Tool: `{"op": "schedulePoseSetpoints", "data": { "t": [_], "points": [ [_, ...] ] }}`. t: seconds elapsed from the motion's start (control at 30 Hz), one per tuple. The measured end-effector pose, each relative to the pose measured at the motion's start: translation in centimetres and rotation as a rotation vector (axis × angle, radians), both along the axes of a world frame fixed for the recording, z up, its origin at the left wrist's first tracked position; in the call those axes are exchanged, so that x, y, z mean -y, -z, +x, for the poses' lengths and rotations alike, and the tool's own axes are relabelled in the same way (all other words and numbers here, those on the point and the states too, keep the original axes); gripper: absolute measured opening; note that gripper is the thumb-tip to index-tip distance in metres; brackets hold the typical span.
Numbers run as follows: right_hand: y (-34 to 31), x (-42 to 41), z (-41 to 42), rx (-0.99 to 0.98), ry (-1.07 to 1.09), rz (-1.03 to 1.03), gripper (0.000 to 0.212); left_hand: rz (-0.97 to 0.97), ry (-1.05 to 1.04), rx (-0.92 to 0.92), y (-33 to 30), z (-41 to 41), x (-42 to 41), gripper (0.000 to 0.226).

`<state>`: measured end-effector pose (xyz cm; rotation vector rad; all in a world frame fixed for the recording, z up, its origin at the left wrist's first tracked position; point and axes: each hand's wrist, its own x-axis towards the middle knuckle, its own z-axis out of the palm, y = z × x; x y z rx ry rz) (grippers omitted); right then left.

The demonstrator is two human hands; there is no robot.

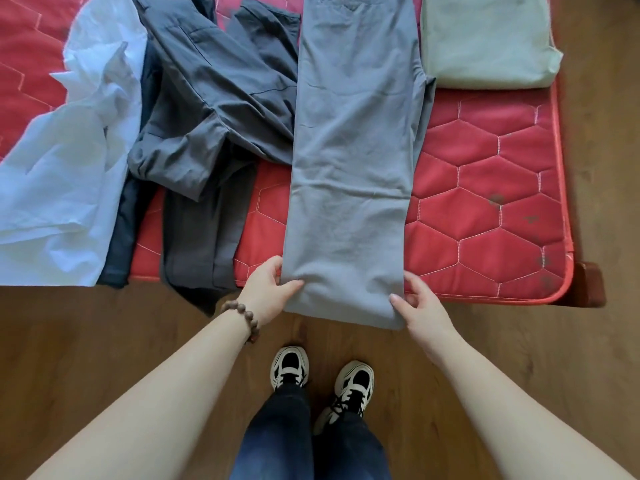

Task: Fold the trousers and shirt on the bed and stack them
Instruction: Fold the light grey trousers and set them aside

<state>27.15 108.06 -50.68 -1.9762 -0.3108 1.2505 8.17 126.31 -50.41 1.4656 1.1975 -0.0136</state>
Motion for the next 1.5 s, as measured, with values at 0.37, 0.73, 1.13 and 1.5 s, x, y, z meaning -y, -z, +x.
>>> {"op": "schedulePoseSetpoints", "data": {
  "t": [0.37, 0.73, 1.13, 1.5],
  "points": [
    [-7.6, 0.4, 5.5, -0.287, 0.014, 0.149, 0.048, -0.264, 0.039, 0.194, -7.8, 0.0, -1.9, 0.050],
    [-14.1, -4.8, 10.7, -0.033, -0.441, 0.171, 0.044, 0.288, 0.333, 0.124, -13.6, 5.0, -6.2, 0.035],
    [-5.2, -28.7, 25.6, -0.077, 0.167, 0.066, 0.011, -0.179, -0.236, 0.122, -4.4, 22.8, -27.1, 0.015],
    [-1.3, -25.4, 23.4, 0.225, 0.019, -0.224, 0.047, 0.699, 0.253, -0.169, 0.2, 20.9, -23.9, 0.059]
  ]
}}
